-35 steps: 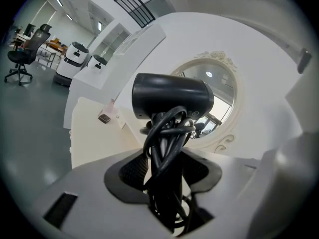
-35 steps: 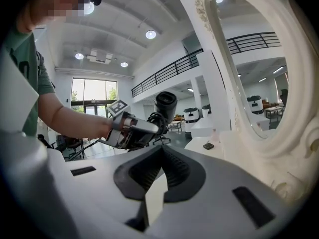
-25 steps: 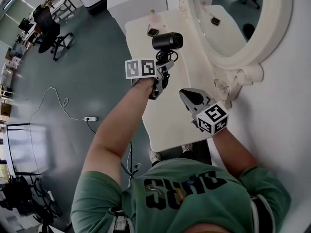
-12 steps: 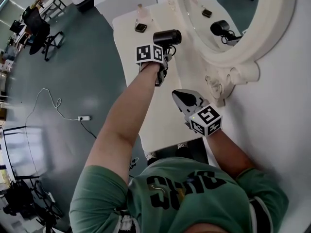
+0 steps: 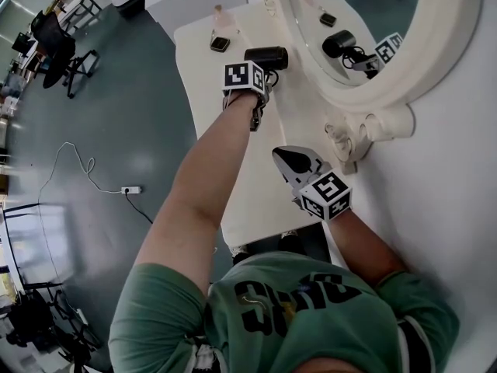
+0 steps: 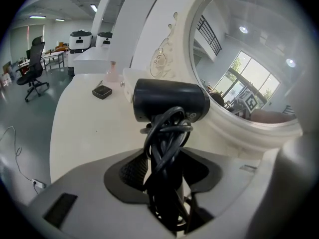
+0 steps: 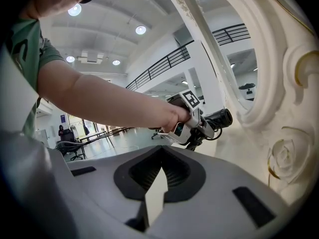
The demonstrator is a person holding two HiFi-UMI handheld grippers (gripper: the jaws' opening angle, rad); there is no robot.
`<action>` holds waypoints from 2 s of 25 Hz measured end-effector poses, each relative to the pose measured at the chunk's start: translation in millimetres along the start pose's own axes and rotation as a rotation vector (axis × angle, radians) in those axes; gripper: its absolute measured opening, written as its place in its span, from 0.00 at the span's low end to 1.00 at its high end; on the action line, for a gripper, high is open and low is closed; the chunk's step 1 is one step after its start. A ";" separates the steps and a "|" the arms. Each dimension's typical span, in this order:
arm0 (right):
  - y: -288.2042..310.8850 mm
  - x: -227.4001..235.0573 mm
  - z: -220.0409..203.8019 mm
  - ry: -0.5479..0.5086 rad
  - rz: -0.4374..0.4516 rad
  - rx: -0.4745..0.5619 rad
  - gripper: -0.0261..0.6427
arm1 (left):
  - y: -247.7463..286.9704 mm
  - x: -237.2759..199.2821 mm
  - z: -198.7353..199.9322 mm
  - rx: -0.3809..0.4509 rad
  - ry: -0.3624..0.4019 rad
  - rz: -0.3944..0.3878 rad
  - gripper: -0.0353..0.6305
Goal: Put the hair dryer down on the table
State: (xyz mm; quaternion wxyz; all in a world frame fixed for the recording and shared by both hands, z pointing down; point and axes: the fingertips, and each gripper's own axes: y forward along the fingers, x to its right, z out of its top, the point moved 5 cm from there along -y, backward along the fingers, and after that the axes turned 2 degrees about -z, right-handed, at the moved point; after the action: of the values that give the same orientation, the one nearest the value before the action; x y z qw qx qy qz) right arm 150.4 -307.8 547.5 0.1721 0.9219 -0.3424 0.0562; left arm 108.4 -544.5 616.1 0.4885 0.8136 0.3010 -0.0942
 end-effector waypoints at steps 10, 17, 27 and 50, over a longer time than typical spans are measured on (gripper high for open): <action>-1.2 4.6 -3.6 0.006 -0.007 -0.023 0.03 | 22.7 13.4 0.4 -0.059 0.004 0.051 0.35; -0.1 11.2 -5.4 0.022 -0.016 -0.036 0.03 | 31.7 17.0 1.4 -0.078 -0.024 0.063 0.35; -3.2 1.6 -4.5 0.029 -0.005 -0.052 0.03 | 30.0 46.9 -6.3 -0.101 -0.062 -0.031 0.38; 4.4 7.6 -5.9 0.032 -0.018 -0.068 0.03 | 29.5 63.3 -19.5 -0.035 -0.018 -0.287 0.47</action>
State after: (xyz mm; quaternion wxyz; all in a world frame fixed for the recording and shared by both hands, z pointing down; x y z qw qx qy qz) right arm 153.4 -313.5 556.0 0.2094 0.9175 -0.3332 0.0578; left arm 173.5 -512.8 619.4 0.4869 0.7525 0.4116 -0.1650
